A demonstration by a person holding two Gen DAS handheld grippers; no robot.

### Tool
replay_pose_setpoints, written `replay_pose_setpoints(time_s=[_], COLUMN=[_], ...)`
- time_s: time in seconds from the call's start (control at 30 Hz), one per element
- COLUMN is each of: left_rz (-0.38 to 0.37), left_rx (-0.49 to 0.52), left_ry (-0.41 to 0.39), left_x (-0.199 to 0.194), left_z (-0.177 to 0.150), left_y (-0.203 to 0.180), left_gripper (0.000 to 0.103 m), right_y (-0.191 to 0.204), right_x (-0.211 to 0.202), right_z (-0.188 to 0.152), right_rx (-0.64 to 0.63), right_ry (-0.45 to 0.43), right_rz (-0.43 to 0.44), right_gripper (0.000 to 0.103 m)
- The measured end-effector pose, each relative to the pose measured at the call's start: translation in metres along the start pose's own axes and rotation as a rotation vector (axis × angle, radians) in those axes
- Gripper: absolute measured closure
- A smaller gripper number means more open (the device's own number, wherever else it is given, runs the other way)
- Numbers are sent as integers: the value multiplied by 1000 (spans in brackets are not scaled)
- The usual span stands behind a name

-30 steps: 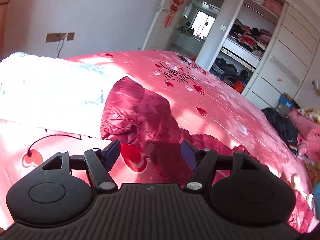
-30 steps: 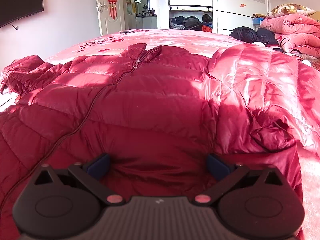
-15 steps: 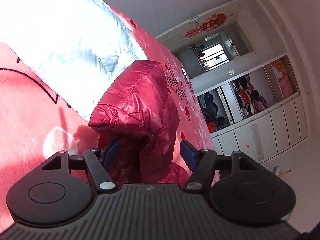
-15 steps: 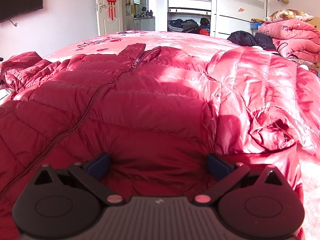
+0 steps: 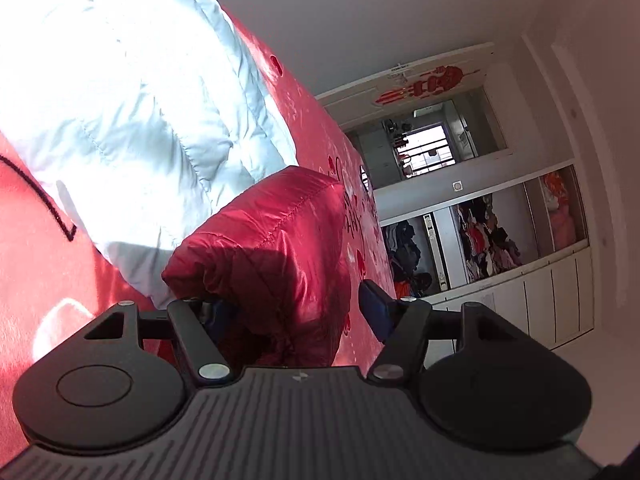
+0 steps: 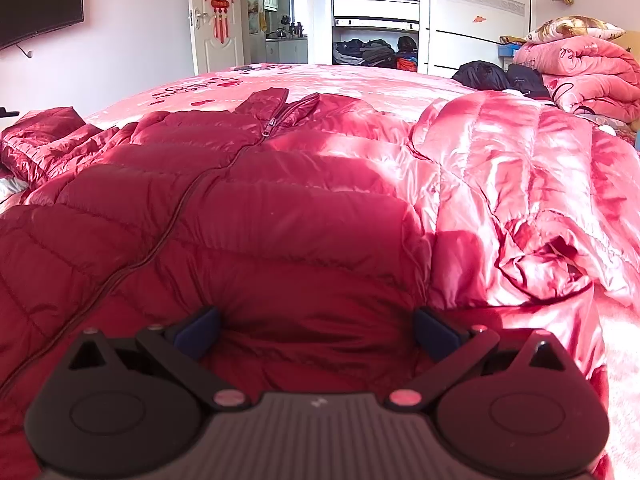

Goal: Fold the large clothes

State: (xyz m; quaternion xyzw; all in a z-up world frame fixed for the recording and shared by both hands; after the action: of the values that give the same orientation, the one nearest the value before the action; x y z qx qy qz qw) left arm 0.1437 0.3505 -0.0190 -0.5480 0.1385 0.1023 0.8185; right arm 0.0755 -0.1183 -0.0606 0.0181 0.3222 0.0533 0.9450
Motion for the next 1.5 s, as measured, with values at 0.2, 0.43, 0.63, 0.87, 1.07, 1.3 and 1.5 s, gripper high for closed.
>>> replay_pose_setpoints(time_s=[0.2, 0.43, 0.63, 0.87, 1.07, 1.3, 1.5], left_rz=[-45, -167, -318, -391, -358, -269, -189], left_rx=[219, 610, 958, 1189, 1122, 1040, 906], left_ry=[-31, 57, 244, 544, 624, 517, 474], left_x=[4, 7, -7, -21, -60, -75, -18], left_z=[8, -56, -167, -276, -290, -246, -224], left_y=[-49, -131, -165, -138, -117, -123, -136], left_gripper=[57, 80, 82, 78, 52, 39, 40], right_y=[0, 0, -1, -3, -5, -5, -5], right_x=[1, 1, 2, 3, 5, 6, 6], right_z=[1, 1, 2, 5, 6, 7, 7], right_rx=[8, 15, 19, 23, 25, 23, 24], right_ry=[-2, 2, 6, 13, 17, 20, 20], right_rz=[3, 8, 12, 17, 20, 19, 19], right_gripper=[1, 0, 0, 0, 0, 0, 0])
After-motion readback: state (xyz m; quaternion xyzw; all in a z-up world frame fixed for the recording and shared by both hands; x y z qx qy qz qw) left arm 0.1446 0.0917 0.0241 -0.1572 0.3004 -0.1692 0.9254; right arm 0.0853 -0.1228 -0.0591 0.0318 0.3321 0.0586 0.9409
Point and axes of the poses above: each gripper's, at about its wrist camera, not at the fingertips, and x roughly the way its jaws point, y to its left, z to its top, the point moved 6 cm from there along x, roughly the way its jaws point, and after that the axes turned 4 degrees about x, right-handed, at the moved point
